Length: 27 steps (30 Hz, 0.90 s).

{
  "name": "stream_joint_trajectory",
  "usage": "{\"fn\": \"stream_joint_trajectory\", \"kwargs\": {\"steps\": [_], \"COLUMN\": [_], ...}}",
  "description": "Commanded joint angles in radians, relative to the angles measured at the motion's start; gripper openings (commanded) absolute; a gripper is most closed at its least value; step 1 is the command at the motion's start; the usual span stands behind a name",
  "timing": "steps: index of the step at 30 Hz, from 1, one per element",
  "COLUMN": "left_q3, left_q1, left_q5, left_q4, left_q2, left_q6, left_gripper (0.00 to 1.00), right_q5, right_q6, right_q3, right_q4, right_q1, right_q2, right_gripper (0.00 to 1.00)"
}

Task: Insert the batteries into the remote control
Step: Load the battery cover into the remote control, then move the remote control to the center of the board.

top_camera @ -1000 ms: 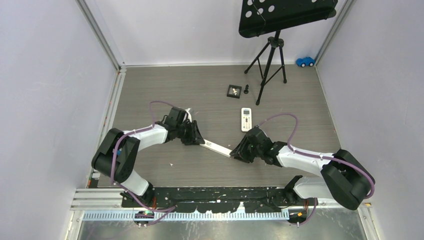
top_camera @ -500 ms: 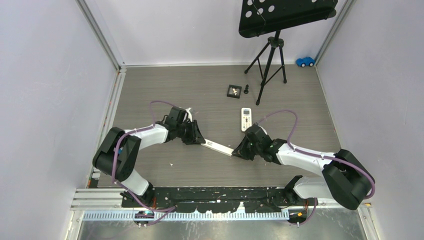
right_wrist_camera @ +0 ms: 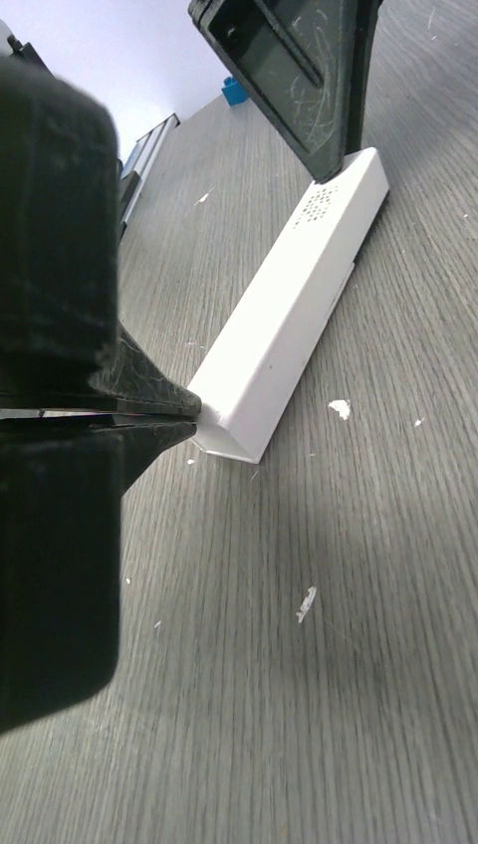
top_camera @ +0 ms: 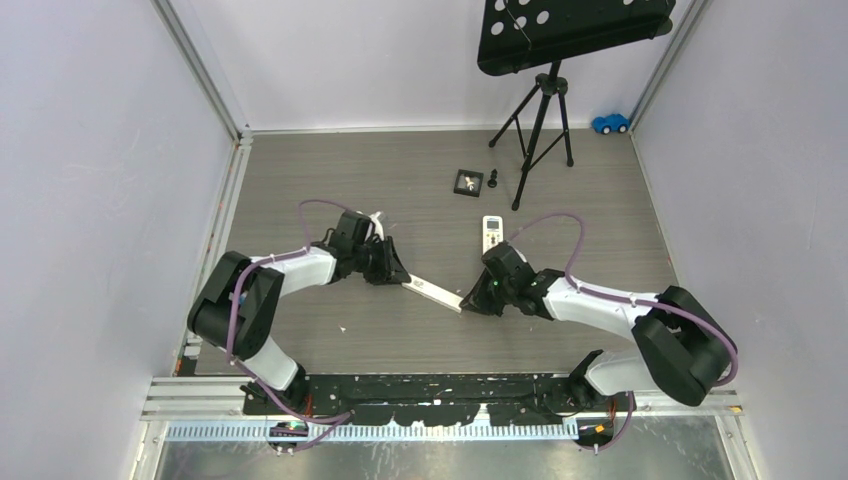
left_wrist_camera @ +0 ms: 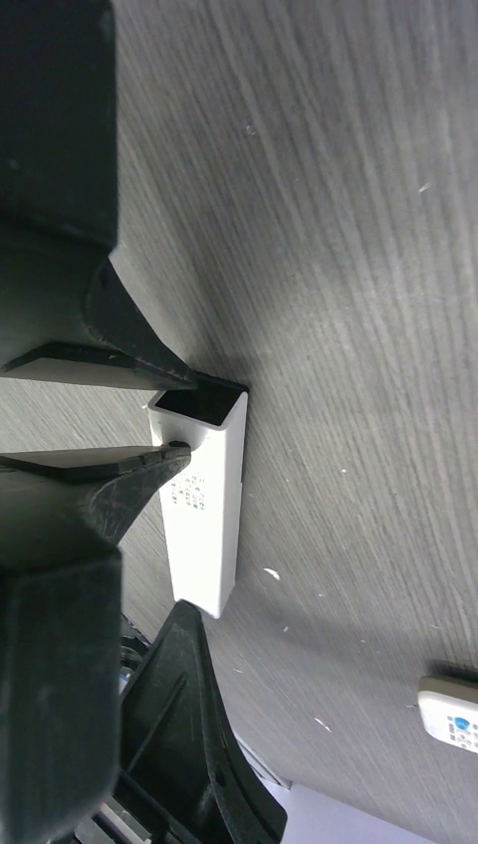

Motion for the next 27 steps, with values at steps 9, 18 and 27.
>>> {"fn": "stream_joint_trajectory", "kwargs": {"steps": [9,18,27], "left_q3": [-0.015,0.262,0.403], "left_q1": [-0.013,-0.012,-0.004], "left_q5": [-0.136,-0.251,-0.41], "left_q4": [-0.131,-0.333,-0.478], "left_q2": [0.124,0.021,-0.124], "left_q6": [0.062,0.072,0.105], "left_gripper": [0.0,0.39,0.83], "right_q5": [0.04,0.007,-0.032], "right_q6": [0.008,-0.225,-0.583], "right_q3": [0.072,0.178,0.333], "right_q4": [0.07,0.039,-0.041], "right_q1": [0.03,0.03,0.06], "right_q2": [0.154,-0.012,0.043], "right_gripper": [0.0,0.37,0.83]}}
